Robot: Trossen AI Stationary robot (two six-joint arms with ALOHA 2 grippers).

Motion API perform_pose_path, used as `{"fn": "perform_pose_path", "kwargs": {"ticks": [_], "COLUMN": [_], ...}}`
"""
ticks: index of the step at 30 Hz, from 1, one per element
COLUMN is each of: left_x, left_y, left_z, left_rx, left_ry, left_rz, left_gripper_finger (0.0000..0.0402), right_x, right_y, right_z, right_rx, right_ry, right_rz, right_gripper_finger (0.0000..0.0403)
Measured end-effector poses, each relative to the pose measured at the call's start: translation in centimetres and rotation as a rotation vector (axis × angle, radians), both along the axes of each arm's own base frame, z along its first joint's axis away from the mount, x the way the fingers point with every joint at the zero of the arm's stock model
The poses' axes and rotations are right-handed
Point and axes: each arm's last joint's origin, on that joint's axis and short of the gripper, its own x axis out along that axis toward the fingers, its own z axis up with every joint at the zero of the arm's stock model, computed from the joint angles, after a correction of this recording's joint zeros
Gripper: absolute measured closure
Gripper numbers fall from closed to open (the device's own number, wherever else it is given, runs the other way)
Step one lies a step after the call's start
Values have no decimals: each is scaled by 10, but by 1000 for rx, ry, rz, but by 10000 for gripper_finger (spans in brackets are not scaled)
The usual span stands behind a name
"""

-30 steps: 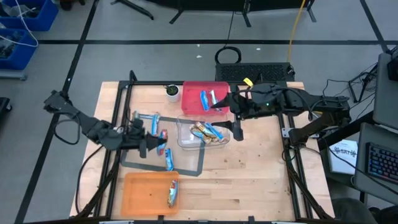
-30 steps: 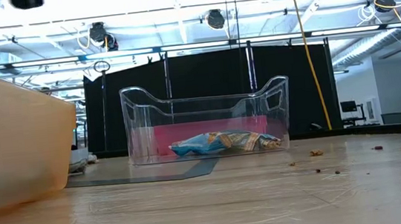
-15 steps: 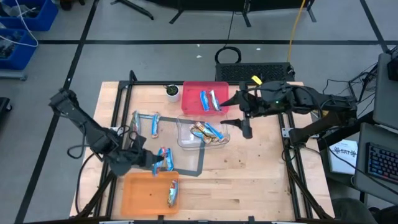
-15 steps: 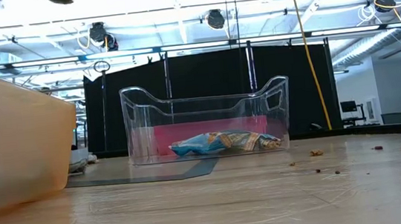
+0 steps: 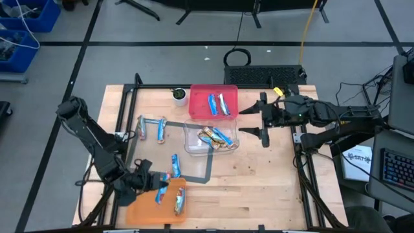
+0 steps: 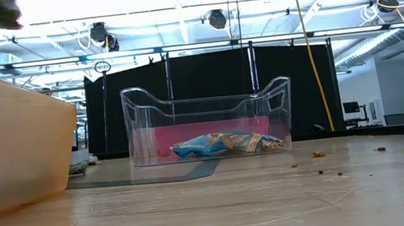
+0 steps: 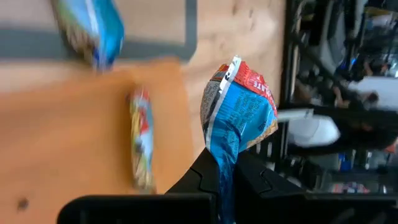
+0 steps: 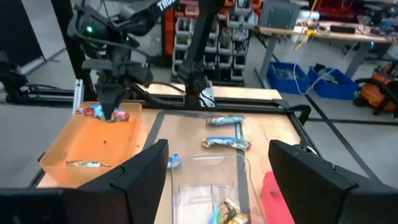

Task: Pick and place Granola Bars by type
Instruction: Put the right red granola bar into the orange bin

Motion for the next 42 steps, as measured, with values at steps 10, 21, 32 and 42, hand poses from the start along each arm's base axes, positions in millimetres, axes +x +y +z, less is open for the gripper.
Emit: {"fn": "perform_pose_path", "kwargs": {"ticks": [10, 21, 32, 42], "left_x": [18, 28, 37, 41], "left_y": [-23, -33, -46, -49], "left_z": [-34, -64, -99, -106], "left_rx": [-21, 11, 26, 13], "left_ry": [50, 111, 150, 136], "left_rz": [-14, -20, -40, -45], "left_gripper_finger": [387, 387, 387, 319], "right_x": [-24, -38, -39, -48], "right_y": [0, 2, 2, 1], "right_z": [-26, -25, -24, -26], "right_rx": [21, 90, 127, 195], "right_ry": [-188, -254, -255, -225], "right_rz": [11, 70, 65, 51], "right_gripper_finger": [135, 135, 135, 135]}}
